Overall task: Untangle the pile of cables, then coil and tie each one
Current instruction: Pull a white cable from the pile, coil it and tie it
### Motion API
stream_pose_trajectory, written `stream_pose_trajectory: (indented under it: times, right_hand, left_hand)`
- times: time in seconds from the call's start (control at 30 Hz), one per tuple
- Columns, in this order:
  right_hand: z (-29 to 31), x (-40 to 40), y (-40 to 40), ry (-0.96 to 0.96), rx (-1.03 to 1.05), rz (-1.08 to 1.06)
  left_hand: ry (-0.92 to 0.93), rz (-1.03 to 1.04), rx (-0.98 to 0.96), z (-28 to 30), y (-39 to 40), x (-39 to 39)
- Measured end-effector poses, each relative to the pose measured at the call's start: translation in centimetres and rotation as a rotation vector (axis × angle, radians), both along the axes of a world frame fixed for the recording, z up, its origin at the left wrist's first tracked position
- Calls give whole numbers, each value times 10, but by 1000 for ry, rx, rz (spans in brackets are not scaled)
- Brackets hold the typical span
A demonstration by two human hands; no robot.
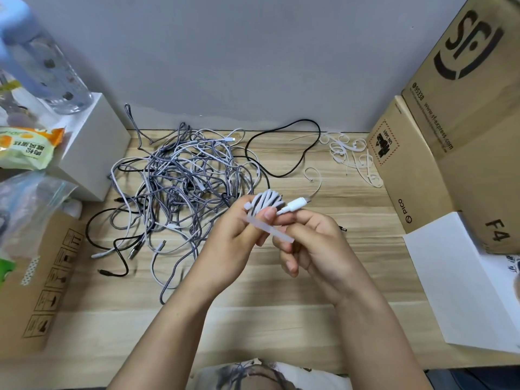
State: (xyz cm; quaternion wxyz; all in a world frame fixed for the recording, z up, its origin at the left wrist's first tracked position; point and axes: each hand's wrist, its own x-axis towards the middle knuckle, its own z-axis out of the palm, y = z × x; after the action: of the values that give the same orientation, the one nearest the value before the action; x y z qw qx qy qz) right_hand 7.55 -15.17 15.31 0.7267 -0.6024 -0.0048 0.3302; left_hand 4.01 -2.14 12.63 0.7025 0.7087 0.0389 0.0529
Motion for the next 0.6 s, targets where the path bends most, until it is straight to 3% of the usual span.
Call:
stream_pose_trajectory:
  times: [0.1,0.33,0.6]
  right_hand:
    - [3,-2,1,-33,-29,0]
    - [12,-11,3,-590,-230,-65]
    - [7,-16,18,-932,-435,-104]
  left_hand:
    - [-10,2,58,2,-1,0]
    - [-34,41,-13,6,-4,2]
    - [-54,-27,146,-2,-4,2]
